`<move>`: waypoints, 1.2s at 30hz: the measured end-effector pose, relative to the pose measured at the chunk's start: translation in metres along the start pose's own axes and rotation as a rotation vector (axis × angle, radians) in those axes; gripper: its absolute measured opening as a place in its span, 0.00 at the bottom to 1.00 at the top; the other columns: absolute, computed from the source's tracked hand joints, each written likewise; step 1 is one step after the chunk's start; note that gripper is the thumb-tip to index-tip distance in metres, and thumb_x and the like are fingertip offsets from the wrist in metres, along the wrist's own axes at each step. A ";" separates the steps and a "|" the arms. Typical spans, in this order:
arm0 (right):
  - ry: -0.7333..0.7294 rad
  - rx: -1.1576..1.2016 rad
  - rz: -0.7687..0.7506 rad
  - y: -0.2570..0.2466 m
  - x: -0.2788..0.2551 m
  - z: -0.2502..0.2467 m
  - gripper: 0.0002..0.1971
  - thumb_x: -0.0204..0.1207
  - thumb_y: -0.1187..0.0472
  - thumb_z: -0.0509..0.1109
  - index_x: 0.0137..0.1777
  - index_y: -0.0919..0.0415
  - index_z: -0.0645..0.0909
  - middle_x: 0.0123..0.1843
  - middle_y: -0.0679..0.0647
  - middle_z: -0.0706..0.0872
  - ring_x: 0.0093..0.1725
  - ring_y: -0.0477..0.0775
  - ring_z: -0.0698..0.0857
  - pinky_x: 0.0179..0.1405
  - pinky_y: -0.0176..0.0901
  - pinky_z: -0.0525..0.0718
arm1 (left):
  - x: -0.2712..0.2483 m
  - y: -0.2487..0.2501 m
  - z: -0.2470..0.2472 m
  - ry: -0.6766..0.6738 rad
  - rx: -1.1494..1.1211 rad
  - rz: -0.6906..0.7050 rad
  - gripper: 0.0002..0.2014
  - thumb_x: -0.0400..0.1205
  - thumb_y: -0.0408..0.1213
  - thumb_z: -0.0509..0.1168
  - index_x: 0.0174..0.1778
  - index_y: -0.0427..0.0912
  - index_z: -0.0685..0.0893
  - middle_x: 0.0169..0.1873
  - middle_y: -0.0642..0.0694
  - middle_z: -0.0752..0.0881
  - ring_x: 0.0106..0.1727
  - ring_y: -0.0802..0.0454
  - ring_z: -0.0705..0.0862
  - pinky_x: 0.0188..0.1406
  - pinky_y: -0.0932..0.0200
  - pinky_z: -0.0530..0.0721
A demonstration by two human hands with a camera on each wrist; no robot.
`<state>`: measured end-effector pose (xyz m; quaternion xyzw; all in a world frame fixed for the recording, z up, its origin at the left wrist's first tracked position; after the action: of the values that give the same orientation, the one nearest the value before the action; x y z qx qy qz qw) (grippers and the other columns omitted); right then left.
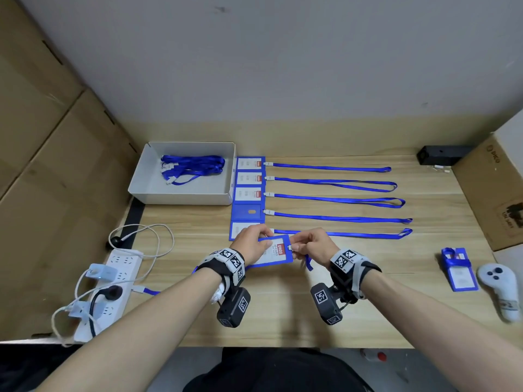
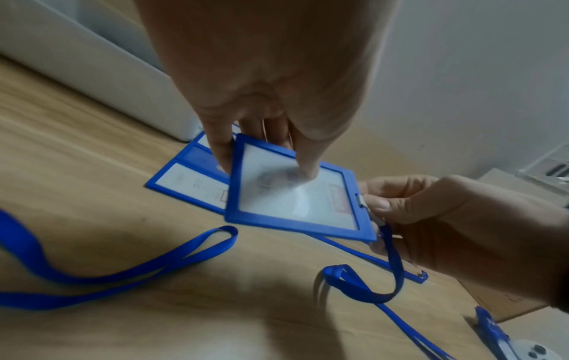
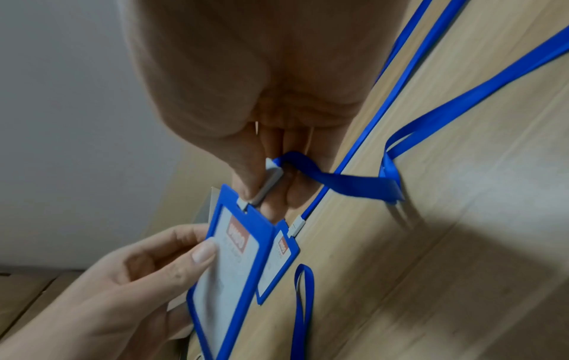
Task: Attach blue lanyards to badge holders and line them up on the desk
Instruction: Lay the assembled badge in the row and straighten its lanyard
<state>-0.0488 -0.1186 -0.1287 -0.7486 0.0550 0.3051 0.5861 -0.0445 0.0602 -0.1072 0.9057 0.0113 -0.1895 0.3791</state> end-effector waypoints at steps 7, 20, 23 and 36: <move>0.188 -0.013 0.147 0.039 0.008 -0.022 0.07 0.82 0.75 0.63 0.54 0.72 0.83 0.39 0.60 0.86 0.30 0.50 0.83 0.27 0.39 0.81 | -0.009 -0.063 0.013 -0.044 0.267 -0.128 0.28 0.74 0.48 0.75 0.68 0.51 0.74 0.66 0.53 0.76 0.68 0.51 0.76 0.59 0.52 0.79; 0.234 -0.148 0.296 0.069 0.035 -0.006 0.07 0.83 0.73 0.63 0.50 0.68 0.84 0.32 0.59 0.83 0.28 0.52 0.80 0.18 0.33 0.78 | -0.047 -0.110 0.060 -0.365 0.331 0.108 0.15 0.78 0.26 0.63 0.46 0.52 0.89 0.51 0.54 0.82 0.58 0.52 0.80 0.52 0.58 0.78; 0.168 -0.164 0.287 0.064 0.048 0.026 0.06 0.82 0.72 0.65 0.49 0.68 0.85 0.33 0.60 0.84 0.27 0.50 0.81 0.18 0.32 0.77 | -0.059 -0.110 0.058 -0.433 0.330 0.073 0.10 0.76 0.34 0.66 0.47 0.52 0.88 0.49 0.57 0.82 0.56 0.54 0.83 0.51 0.58 0.80; 0.120 -0.170 0.201 0.058 0.062 0.053 0.03 0.78 0.62 0.73 0.46 0.59 0.88 0.32 0.53 0.86 0.30 0.53 0.82 0.30 0.40 0.80 | -0.039 -0.104 0.061 -0.347 0.711 0.163 0.36 0.84 0.45 0.56 0.87 0.45 0.48 0.86 0.44 0.37 0.87 0.46 0.40 0.84 0.45 0.55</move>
<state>-0.0453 -0.0707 -0.2169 -0.8032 0.1386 0.3203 0.4828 -0.1185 0.0970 -0.2033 0.9329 -0.1910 -0.3009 0.0525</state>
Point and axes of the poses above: each hand's wrist, its own x-axis towards the middle knuckle, its own z-axis out of the palm, y = z × x, the point moved 7 cm from there along x, towards the middle knuckle
